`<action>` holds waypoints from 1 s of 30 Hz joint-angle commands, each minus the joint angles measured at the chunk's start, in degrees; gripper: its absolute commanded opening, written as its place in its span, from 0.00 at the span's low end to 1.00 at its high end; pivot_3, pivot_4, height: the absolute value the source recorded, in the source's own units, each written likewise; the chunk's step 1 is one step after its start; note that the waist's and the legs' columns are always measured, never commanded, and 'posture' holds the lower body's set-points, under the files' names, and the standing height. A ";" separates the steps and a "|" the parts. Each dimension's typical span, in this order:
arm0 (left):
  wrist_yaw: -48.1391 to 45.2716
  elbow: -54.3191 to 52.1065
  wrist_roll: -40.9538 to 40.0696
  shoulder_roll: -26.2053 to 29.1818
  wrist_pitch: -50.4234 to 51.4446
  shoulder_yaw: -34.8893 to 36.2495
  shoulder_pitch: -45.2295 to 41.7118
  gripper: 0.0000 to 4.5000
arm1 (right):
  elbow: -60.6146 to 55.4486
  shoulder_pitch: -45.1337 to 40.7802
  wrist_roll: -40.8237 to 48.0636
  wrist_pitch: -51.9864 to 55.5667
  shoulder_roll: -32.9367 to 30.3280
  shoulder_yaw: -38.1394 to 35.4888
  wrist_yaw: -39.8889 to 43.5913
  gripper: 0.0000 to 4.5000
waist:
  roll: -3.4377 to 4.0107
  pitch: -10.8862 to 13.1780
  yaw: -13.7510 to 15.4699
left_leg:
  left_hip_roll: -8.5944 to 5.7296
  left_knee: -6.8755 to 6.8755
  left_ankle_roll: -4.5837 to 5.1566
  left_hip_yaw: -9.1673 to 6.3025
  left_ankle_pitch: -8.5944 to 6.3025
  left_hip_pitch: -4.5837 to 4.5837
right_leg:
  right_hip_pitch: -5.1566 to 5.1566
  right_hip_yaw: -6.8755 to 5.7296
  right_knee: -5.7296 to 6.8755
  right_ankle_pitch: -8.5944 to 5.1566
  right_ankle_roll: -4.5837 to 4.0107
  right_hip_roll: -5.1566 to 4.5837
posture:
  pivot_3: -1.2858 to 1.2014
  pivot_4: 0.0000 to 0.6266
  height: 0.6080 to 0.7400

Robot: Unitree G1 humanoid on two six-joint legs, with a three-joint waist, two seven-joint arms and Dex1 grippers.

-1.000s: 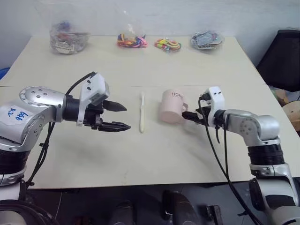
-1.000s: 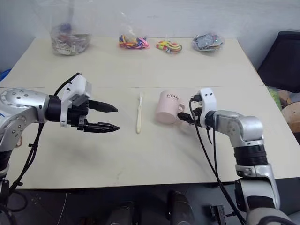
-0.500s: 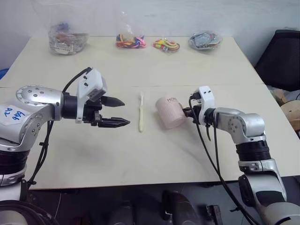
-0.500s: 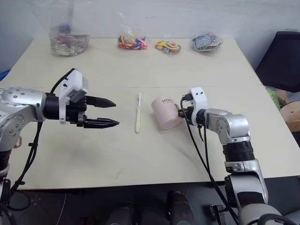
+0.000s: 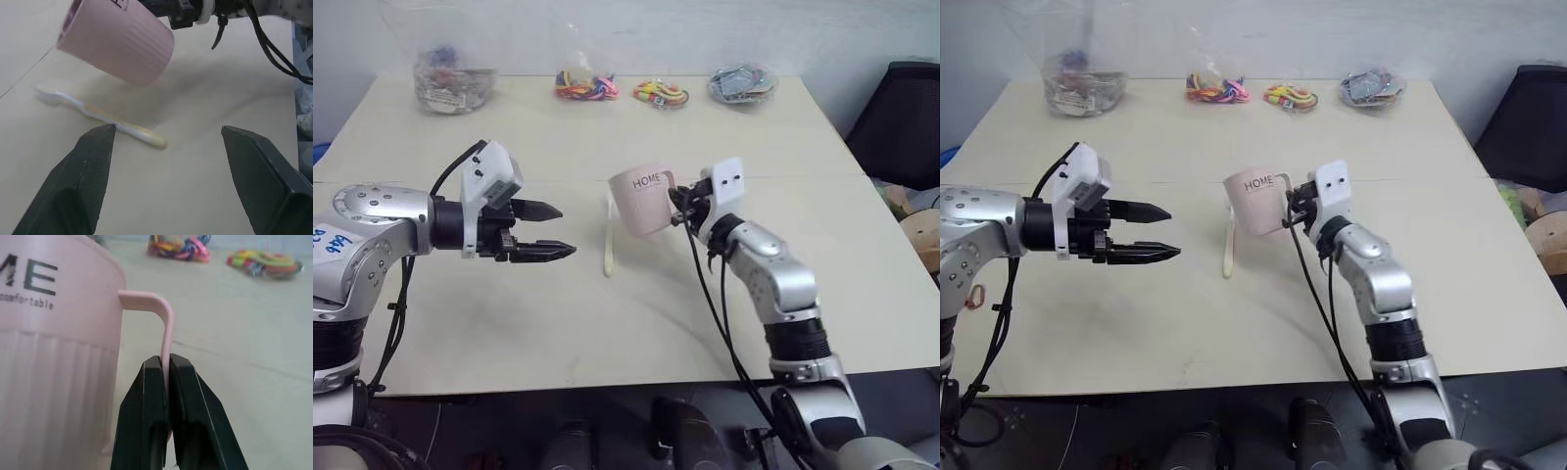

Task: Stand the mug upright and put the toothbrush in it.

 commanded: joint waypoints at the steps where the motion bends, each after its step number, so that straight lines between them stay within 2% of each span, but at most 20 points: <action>1: 0.04 0.36 -0.36 1.26 0.37 3.15 0.65 0.81 | 5.55 0.39 -3.57 -12.57 2.83 0.01 -2.21 0.01 | 0.00 0.00 -0.13 | 0.01 0.00 0.00 0.00 0.00 0.00 | 0.00 0.00 0.00 0.00 0.00 0.01 | 0.52 0.24 1.00; 5: -0.06 0.78 -0.20 1.56 0.39 3.37 0.44 0.81 | 15.53 1.61 -9.80 -24.53 3.48 2.71 -3.32 0.01 | 0.02 0.01 -0.17 | 0.02 0.00 -0.01 0.00 0.00 0.02 | 0.00 0.00 0.00 0.00 -0.01 0.01 | 0.52 0.24 1.00; 8: 0.61 1.13 -0.48 0.90 0.96 3.43 -0.19 0.81 | 20.12 3.22 -9.84 -28.60 3.54 1.79 -3.17 0.01 | 0.03 0.02 -0.14 | 0.02 0.00 0.00 -0.02 0.00 0.02 | 0.02 -0.01 0.00 0.00 -0.01 0.00 | 0.52 0.24 1.00; 14: 1.33 0.47 -0.47 -0.62 1.56 1.90 -0.43 0.81 | 17.45 6.70 -8.83 -29.16 2.40 1.94 0.62 0.01 | 0.03 0.01 -0.06 | 0.07 0.03 0.00 -0.17 0.00 0.06 | 0.11 0.05 0.00 -0.01 -0.02 -0.02 | 0.52 0.24 1.00; 17: 1.27 0.47 -0.32 -1.45 1.47 1.06 -0.82 0.81 | 13.51 8.68 -7.99 -28.28 1.39 2.06 3.38 0.18 | 0.03 0.02 0.02 | 0.06 0.03 0.00 -0.44 0.00 0.06 | 0.13 0.09 -0.01 -0.01 -0.02 -0.03 | 0.52 0.24 1.00; 27: -0.01 1.34 0.18 -3.65 0.60 -1.22 -3.22 0.81 | 3.87 11.37 -7.18 -22.79 -1.33 1.34 7.50 0.97 | 0.07 0.04 -0.01 | 0.05 0.04 0.00 -0.61 0.00 0.04 | 0.12 0.09 -0.01 -0.01 -0.02 -0.01 | 0.52 0.24 1.00; 30: 0.10 1.48 0.45 -4.34 0.43 -1.64 -3.49 0.81 | 0.30 12.66 -6.62 -19.91 -2.65 1.59 9.23 0.99 | 0.07 0.04 0.08 | 0.04 0.05 0.00 -0.61 0.00 0.04 | 0.12 0.09 -0.01 -0.01 -0.02 -0.01 | 0.52 0.24 1.00</action>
